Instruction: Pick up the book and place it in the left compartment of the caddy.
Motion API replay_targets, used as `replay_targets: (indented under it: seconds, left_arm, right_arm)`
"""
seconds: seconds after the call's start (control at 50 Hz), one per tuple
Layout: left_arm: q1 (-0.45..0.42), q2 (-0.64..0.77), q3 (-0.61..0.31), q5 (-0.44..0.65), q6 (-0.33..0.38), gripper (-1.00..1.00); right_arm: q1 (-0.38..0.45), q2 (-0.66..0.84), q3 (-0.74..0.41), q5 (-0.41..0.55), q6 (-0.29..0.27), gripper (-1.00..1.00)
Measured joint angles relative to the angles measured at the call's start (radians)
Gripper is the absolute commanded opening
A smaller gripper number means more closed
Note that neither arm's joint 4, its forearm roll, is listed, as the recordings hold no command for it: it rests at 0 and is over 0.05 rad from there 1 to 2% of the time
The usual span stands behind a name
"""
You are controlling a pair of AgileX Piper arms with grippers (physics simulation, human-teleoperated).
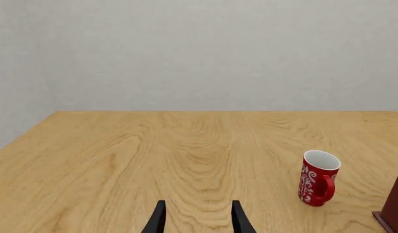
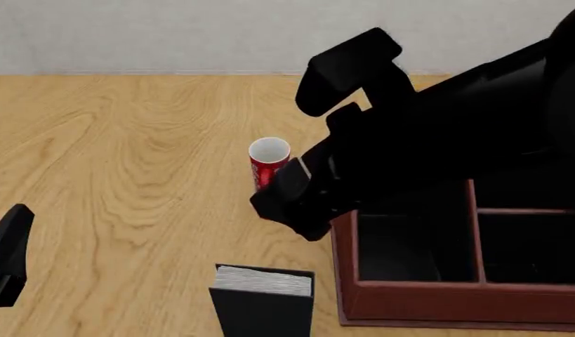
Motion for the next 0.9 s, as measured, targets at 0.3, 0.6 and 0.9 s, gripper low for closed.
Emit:
replay_targets:
  seconds: [0.3, 0.6, 0.9]
  left_arm:
    - [0.0, 0.0, 0.0, 0.0, 0.0, 1.0]
    - [0.0, 0.0, 0.0, 0.0, 0.0, 1.0]
    - [0.0, 0.0, 0.0, 0.0, 0.0, 1.0]
  right_arm:
    - [0.004, 0.016, 0.046, -0.029, 0.02, 1.0]
    - [0.009, 0.033, 0.09, -0.061, 0.039, 1.0]
    - [0.025, 0.063, 0.111, -0.083, 0.049, 1.0]
